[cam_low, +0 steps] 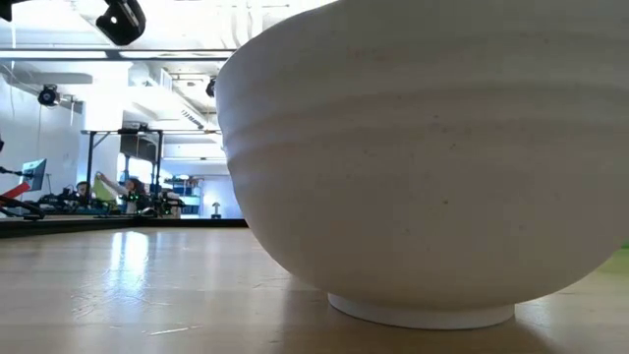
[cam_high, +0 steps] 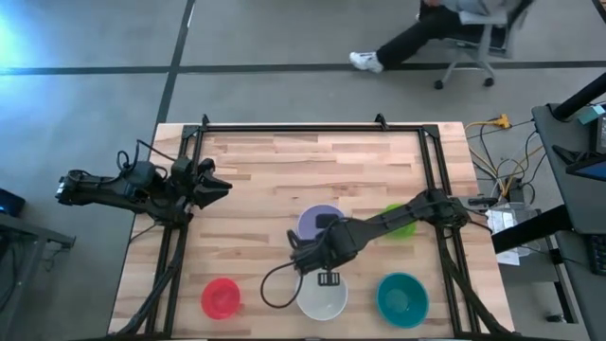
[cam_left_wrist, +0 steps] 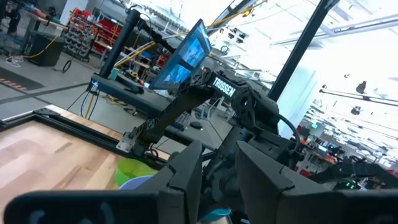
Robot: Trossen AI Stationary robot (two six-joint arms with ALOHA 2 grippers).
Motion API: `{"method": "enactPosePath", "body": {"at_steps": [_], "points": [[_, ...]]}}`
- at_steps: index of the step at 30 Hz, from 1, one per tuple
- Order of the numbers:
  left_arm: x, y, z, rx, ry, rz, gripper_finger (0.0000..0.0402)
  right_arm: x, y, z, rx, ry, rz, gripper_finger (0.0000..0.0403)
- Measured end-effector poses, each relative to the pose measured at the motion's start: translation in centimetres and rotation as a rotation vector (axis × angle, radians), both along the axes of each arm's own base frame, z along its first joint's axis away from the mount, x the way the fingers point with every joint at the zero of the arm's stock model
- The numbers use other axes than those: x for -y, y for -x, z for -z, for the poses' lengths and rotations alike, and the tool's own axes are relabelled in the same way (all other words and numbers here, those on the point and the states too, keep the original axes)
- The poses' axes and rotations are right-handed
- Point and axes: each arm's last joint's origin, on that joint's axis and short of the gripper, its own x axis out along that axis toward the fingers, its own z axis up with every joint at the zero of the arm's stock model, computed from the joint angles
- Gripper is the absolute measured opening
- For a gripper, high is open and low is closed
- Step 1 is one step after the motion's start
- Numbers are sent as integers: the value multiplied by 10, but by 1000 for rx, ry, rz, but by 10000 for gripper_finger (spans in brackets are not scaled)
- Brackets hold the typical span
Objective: Nest bowls inside each other
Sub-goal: Stack the purple bowl on top of the pink bowl, then stack the light blue bowl on top of the blue bowl
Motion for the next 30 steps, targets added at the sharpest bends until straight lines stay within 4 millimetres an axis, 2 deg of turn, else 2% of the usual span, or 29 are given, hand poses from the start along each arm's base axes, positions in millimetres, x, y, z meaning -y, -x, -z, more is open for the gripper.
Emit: {"method": "enactPosePath", "body": {"at_steps": [3,10,14,18,26,30], "points": [[0,0,0,1,2,1,81,0,1,-5,16,-9,-1,56],[0,0,0,0,1,9,81,7,13,-52,171,-65,34,59],[0,-1,0,-4,0,9,81,13,18,-64,215,-103,70,49],[1,-3,1,-13,-2,8,81,14,15,-56,189,-122,65,15],[1,-3,1,-12,-2,8,81,13,12,-28,97,-124,63,9],[0,-2,1,-11,-1,8,81,16,11,-24,82,-121,71,9]]}}
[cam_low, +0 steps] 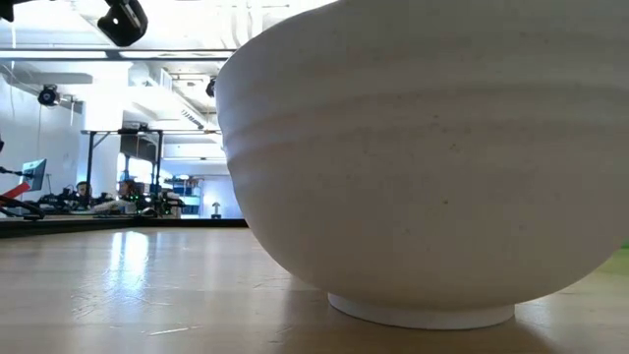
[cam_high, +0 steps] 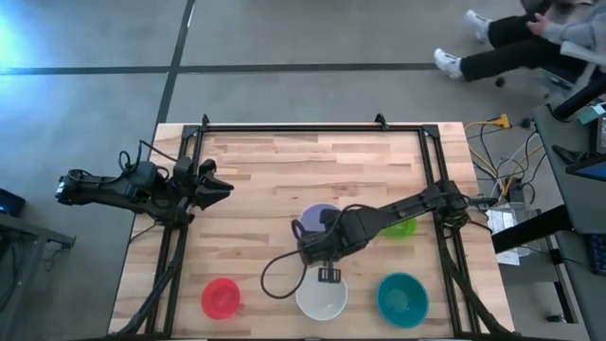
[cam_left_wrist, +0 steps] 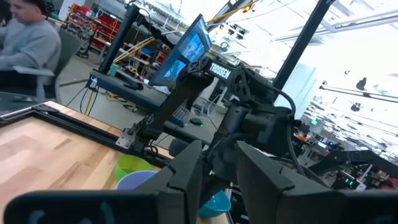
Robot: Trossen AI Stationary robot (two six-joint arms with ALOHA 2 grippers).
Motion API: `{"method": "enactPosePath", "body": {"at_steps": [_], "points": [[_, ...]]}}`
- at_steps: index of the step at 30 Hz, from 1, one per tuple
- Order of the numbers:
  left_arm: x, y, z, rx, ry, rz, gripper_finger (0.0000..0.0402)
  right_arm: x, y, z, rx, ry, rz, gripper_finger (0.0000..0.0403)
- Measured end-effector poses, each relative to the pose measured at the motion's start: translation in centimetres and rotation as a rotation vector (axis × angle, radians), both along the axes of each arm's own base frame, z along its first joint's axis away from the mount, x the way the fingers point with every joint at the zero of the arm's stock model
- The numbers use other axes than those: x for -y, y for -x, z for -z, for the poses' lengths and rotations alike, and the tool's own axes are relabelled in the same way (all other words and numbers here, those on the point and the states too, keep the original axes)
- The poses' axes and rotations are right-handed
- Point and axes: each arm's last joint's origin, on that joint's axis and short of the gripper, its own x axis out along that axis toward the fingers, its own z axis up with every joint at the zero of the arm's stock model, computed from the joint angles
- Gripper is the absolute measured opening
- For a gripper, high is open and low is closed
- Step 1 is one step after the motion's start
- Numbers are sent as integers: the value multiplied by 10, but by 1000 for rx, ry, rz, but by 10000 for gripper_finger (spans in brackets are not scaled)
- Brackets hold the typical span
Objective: Nest bowls inside each other
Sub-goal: Stack the light blue bowl on top of the blue bowl
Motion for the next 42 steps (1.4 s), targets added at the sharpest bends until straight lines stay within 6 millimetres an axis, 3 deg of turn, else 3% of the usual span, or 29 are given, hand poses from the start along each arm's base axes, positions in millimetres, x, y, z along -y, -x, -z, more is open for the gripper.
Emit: {"method": "enactPosePath", "body": {"at_steps": [5,10,15,19,26,35,42], "points": [[2,2,-1,4,12,66,81,5,4,-12,34,0,29,9],[6,8,9,-118,147,257,81,13,23,-48,158,26,126,9],[9,12,13,-189,218,355,81,23,55,-82,299,98,263,9],[10,12,13,-183,190,356,81,29,90,-91,343,78,368,9],[11,5,16,-214,167,350,81,17,144,-70,480,-137,465,9],[12,-6,22,-272,173,330,81,-4,188,-34,780,-577,386,9],[12,-20,20,-238,176,302,81,5,218,7,660,-625,343,9]]}}
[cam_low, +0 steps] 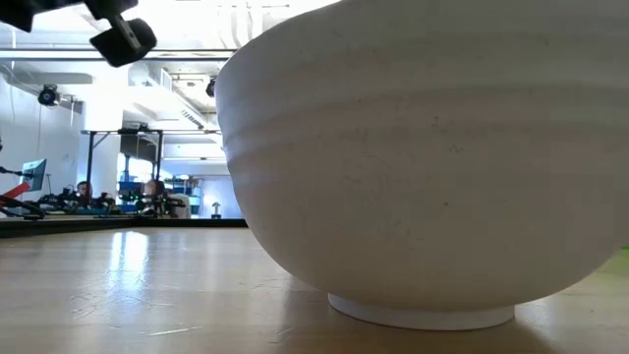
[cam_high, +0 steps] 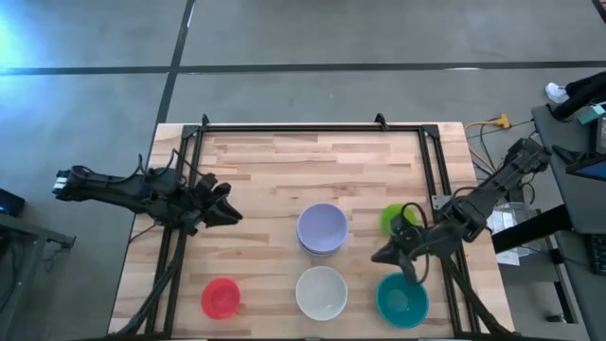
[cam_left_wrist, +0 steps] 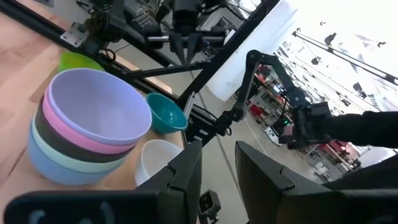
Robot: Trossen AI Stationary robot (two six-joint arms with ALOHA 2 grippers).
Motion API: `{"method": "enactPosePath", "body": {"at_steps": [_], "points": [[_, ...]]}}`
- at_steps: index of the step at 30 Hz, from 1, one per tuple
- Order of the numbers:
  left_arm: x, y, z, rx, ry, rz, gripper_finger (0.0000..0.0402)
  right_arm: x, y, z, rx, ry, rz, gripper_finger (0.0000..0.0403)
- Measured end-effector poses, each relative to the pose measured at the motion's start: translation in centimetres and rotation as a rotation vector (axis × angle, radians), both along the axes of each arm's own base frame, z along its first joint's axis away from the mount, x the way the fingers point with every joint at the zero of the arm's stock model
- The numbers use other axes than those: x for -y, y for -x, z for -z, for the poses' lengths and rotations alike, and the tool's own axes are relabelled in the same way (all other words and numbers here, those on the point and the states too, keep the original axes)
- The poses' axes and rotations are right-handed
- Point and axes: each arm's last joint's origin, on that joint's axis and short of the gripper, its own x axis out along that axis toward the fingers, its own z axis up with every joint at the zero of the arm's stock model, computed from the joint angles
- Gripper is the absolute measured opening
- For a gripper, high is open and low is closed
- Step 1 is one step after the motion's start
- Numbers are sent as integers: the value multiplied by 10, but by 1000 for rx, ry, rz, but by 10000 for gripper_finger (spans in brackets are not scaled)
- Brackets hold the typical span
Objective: Nest bowls inside each other
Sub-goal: Stack the light blue bowl on top of the blue bowl
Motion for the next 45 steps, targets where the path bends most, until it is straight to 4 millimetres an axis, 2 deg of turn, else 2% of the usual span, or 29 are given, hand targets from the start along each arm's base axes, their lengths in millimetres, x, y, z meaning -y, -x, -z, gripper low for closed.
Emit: {"method": "enactPosePath", "body": {"at_steps": [6,11,19,27,40,45], "points": [[2,-13,-1,21,29,0,81,5,17,20,-214,120,-275,11],[3,-20,3,-10,53,2,81,6,24,28,-372,218,-462,40],[4,-27,3,-19,74,2,81,3,19,35,-394,269,-479,112],[5,-30,6,-36,71,2,81,-10,3,64,-493,374,-531,156],[4,-29,3,-26,75,2,81,-26,-15,103,-605,437,-614,156],[4,-28,3,-25,75,2,81,-30,-19,116,-662,438,-619,133]]}}
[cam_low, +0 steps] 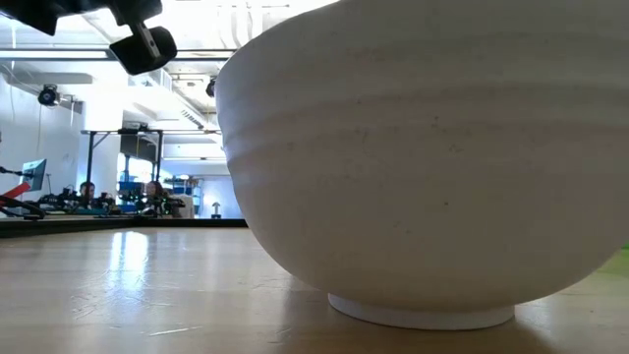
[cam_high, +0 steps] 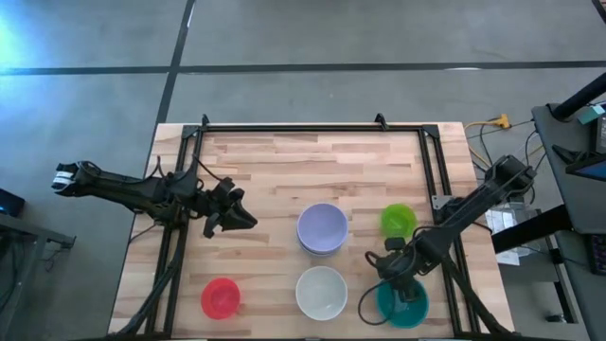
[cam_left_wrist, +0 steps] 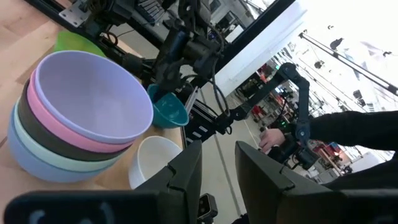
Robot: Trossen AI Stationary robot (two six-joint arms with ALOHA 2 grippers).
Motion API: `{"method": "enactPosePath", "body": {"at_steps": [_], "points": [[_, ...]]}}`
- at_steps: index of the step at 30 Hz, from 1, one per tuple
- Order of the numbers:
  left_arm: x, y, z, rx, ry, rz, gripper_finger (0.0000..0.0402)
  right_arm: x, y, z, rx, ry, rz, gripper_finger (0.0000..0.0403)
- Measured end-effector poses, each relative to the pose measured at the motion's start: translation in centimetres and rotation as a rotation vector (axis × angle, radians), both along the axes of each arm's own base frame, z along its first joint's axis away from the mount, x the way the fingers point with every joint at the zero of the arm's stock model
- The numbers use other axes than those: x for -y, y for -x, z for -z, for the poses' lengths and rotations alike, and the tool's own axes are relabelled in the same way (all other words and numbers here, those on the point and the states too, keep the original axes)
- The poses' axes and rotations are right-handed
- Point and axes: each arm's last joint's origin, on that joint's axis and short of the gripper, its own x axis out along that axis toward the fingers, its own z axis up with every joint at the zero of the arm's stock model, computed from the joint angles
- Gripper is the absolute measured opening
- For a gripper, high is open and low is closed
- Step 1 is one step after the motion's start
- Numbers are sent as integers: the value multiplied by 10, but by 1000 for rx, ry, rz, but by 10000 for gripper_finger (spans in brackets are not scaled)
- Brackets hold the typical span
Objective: Nest bowls inside each other
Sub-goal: Stack the light blue bowl on top of the blue bowl
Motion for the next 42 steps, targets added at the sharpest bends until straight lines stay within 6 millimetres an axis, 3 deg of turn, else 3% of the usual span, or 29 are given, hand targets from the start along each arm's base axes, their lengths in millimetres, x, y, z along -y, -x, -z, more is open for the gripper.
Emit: {"method": "enactPosePath", "body": {"at_steps": [5,7,9,17,23,28,31,37,42], "points": [[0,0,-2,22,3,0,81,1,-1,0,-25,-26,54,63],[0,0,-3,32,4,0,81,2,0,-6,-21,-50,83,28],[0,0,-3,29,4,0,81,3,0,-15,6,-73,105,18],[0,-1,-2,24,-5,1,81,24,-17,-82,262,-197,236,16],[1,-4,2,14,-31,2,81,75,-47,-131,484,-237,505,15],[1,-8,5,-6,-35,2,81,134,-64,-142,482,-180,743,14],[1,-9,4,-6,-34,2,81,157,-64,-146,397,-168,785,14],[1,-9,1,20,-32,2,81,168,-60,-151,265,-155,737,14],[1,-10,2,17,-43,2,81,168,-71,-148,242,-138,719,14]]}}
